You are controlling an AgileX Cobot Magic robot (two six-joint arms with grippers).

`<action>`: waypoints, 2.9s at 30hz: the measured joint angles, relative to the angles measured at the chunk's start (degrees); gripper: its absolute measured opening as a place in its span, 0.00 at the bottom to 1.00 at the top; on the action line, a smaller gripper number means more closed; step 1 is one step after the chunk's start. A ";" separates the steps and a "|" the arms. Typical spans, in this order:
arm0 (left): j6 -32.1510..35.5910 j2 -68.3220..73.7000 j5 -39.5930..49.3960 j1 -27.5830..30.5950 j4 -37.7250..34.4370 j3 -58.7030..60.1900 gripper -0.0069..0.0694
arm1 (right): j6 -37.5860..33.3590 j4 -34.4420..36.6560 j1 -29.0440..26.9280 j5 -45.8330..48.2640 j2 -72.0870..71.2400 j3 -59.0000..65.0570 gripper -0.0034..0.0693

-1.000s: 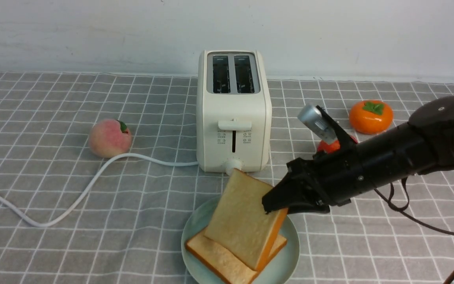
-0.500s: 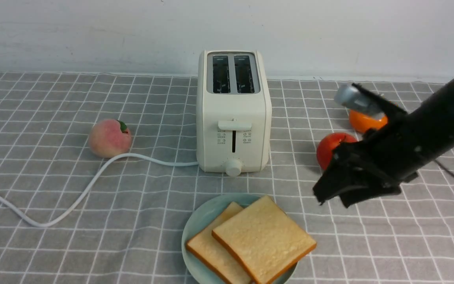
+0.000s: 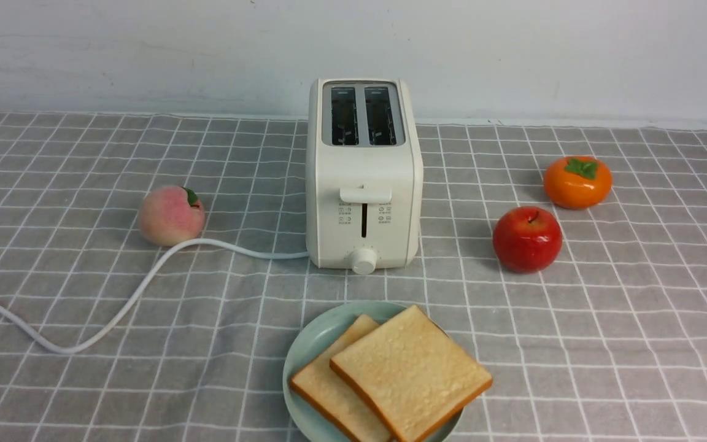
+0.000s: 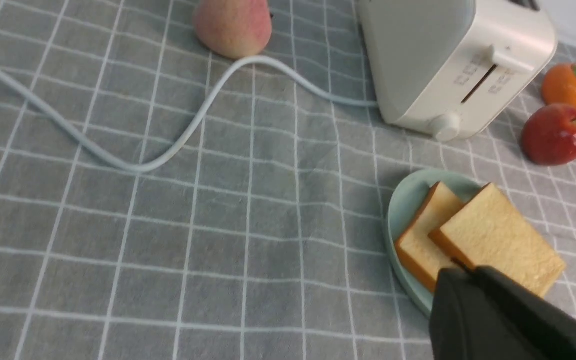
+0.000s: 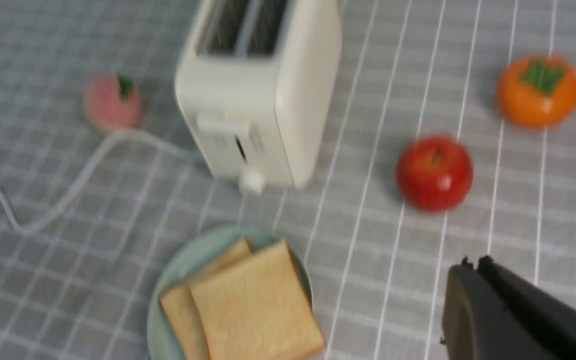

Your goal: Take toasted bread from bread machine on grey coffee table place on plate.

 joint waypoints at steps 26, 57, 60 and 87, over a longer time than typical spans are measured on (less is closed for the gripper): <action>0.00 0.00 -11.72 0.00 0.11 0.41 0.07 | 3.22 -2.52 0.00 -45.02 -51.54 57.88 0.05; 9.69 -9.72 -27.11 9.22 -1.50 19.72 0.09 | 3.22 -2.52 0.00 -44.31 -51.54 59.06 0.10; 11.18 -13.40 -31.49 12.85 -4.11 26.43 0.10 | 3.22 -2.52 0.00 -44.31 -51.54 59.06 0.11; 11.87 -20.95 -21.72 16.17 -6.34 36.85 0.12 | 3.22 -2.52 0.00 -43.91 -51.54 59.06 0.16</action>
